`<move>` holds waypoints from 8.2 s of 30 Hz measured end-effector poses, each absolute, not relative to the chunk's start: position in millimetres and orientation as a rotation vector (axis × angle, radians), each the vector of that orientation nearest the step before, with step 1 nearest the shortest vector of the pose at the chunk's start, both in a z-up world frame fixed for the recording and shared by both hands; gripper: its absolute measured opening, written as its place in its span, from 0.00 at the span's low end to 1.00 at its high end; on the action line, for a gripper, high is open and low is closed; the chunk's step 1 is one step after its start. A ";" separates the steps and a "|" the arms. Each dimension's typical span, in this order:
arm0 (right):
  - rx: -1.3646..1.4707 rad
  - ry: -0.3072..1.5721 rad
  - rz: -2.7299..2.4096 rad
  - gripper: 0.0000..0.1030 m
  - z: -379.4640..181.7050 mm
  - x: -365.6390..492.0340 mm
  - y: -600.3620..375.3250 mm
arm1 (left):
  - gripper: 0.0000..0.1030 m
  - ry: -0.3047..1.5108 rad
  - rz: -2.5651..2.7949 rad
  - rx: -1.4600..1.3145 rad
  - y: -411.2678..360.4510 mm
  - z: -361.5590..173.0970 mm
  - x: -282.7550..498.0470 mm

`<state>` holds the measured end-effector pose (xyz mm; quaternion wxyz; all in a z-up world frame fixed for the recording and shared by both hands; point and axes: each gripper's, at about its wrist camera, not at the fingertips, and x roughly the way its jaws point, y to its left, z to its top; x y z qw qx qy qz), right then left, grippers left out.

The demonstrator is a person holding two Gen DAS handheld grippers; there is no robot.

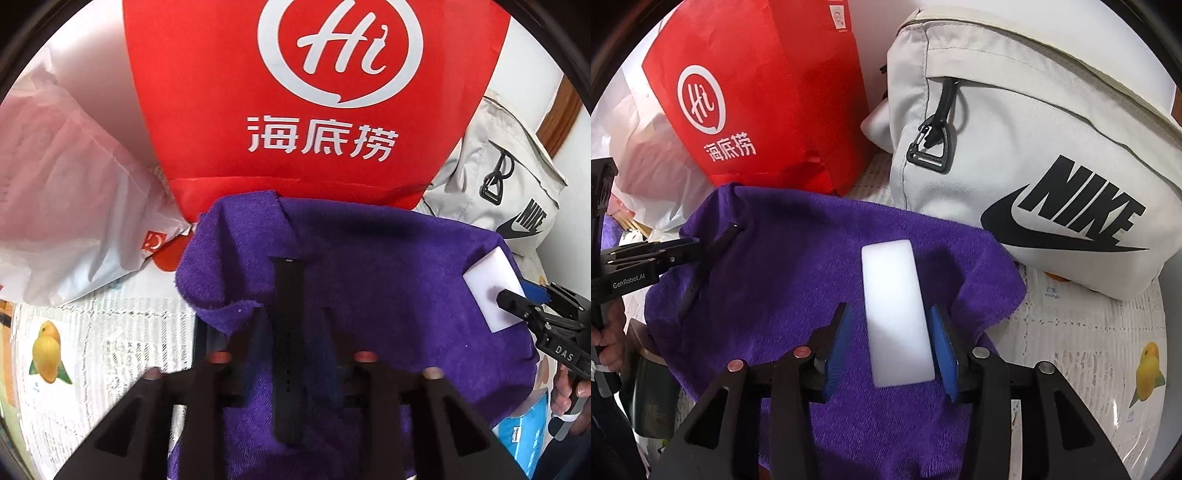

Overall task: Organize soft objects
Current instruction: 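Lay the strap on the purple towel with the left tool while the right tool sets the sponge, then open both tools and withdraw them from the purple towel, then grasp the tissue pack with the left tool while the right tool grasps the green packet, then carry the tissue pack toward the towel with the left tool while the right tool holds the packet, then lay the tissue pack on the purple towel with the left tool while the right tool sets the green packet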

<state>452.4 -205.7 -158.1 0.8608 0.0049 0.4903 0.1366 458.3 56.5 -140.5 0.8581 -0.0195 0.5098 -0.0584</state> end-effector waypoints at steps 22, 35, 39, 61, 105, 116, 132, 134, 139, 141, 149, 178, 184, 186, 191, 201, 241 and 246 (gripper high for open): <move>0.023 0.877 0.319 0.55 -77.1 315.2 -193.5 | 0.51 0.930 -0.092 -0.051 57.1 -60.2 328.1; 0.028 0.842 0.380 0.62 -62.6 214.1 -178.4 | 0.64 0.864 -0.092 -0.052 48.9 -45.6 216.9; 0.030 0.840 0.384 0.62 -62.4 190.5 -176.6 | 0.68 0.863 -0.085 -0.054 51.3 -49.8 195.4; -0.120 0.920 0.458 0.49 -122.6 171.1 -120.4 | 0.68 1.007 -0.048 -0.172 91.4 -127.2 153.6; -0.020 0.826 0.394 0.02 -81.9 148.3 -175.9 | 0.78 1.005 -0.395 -0.016 -10.7 -138.3 178.3; 0.031 0.841 0.365 0.02 -87.1 135.8 -204.7 | 0.61 0.996 -0.399 0.127 -38.4 -154.6 185.1; 0.015 0.904 0.427 0.02 -113.1 91.1 -203.4 | 0.50 0.872 -0.374 0.015 -5.5 -100.1 171.7; 0.017 0.911 0.424 0.02 -116.1 87.6 -203.9 | 0.50 0.863 -0.353 -0.001 2.7 -94.8 168.8; 0.014 0.928 0.410 0.02 -123.5 83.2 -209.2 | 0.50 0.837 -0.289 -0.025 28.3 -86.1 157.9; 0.018 0.941 0.406 0.02 -127.6 82.5 -211.1 | 0.50 0.844 -0.259 -0.036 42.4 -87.5 153.7; 0.005 0.972 0.430 0.02 -138.4 77.5 -205.4 | 0.50 0.862 -0.182 -0.115 88.4 -99.3 139.0; -0.001 0.899 0.402 0.02 -93.4 137.5 -213.8 | 0.50 0.827 -0.106 -0.210 134.0 -76.7 183.7; -0.009 0.880 0.389 0.02 -85.3 178.3 -215.0 | 0.50 0.820 -0.102 -0.199 133.1 -68.3 210.0; -0.015 0.876 0.382 0.02 -82.9 194.0 -214.7 | 0.50 0.822 -0.097 -0.198 133.0 -66.9 221.2; -0.021 0.857 0.391 0.02 -75.5 233.0 -211.4 | 0.50 0.827 -0.092 -0.214 133.3 -65.4 250.2; -0.048 0.851 0.438 0.02 -73.9 316.2 -194.8 | 0.50 0.849 -0.104 -0.199 121.3 -66.9 301.5; -0.091 0.996 0.383 0.39 -116.2 369.7 -187.5 | 0.50 1.047 -0.223 -0.117 50.9 -128.8 414.2; -0.064 0.963 0.376 0.40 -102.9 345.6 -194.3 | 0.52 1.062 -0.210 -0.088 48.7 -136.2 416.4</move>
